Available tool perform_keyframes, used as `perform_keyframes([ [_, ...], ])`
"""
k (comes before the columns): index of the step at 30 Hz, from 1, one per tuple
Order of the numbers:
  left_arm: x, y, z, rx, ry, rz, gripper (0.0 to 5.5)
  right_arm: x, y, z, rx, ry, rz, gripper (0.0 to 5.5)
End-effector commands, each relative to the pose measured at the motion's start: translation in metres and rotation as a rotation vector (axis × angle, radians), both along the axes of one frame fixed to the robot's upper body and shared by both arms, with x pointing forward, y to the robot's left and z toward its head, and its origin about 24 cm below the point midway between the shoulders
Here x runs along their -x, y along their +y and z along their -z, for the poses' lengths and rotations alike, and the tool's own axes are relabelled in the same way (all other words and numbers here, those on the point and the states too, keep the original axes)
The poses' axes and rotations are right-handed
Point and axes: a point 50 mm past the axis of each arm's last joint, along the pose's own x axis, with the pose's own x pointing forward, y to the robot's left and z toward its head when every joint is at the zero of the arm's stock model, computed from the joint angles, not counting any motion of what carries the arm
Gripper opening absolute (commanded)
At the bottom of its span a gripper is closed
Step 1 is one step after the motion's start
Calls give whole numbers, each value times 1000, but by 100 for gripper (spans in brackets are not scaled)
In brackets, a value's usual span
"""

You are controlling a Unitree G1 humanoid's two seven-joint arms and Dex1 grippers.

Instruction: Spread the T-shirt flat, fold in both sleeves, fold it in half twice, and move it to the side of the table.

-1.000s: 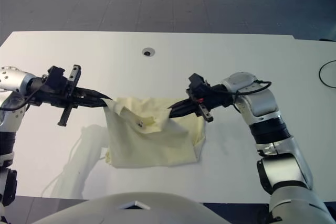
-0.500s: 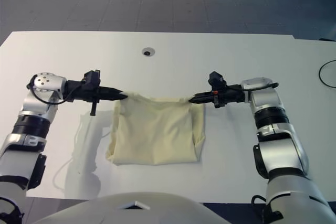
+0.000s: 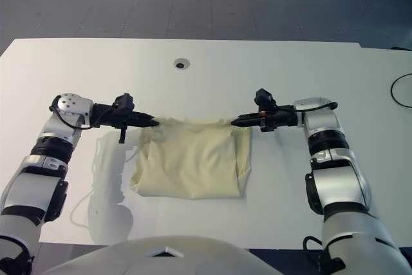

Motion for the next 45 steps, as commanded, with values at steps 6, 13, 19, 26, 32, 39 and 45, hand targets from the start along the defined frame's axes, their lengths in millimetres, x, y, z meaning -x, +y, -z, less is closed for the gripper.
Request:
perform_keyframes([
  [6, -28, 3, -22, 55, -79, -215, 193, -13, -11, -5, 4, 95, 230, 132],
  [13, -33, 9, -24, 40, -118, -296, 312, -21, -16, -11, -8, 67, 368, 246],
  [19, -17, 0, -44, 218, -216, -193, 415, -19, -16, -37, -100, -138, 289, 345],
  [26, 49, -27, -46, 284, -131, 62, 408, 16, 19, -34, -146, -138, 67, 267],
  [32, 88, -34, -21, 199, 53, 155, 310, 28, 37, -12, -98, -62, 4, 173],
  [39, 100, -28, 14, 92, 153, 145, 407, 21, 43, 19, 13, 38, 27, 70],
  [45, 108, -20, 36, 53, 263, 133, 511, 17, 29, 48, 165, 111, 92, 0],
])
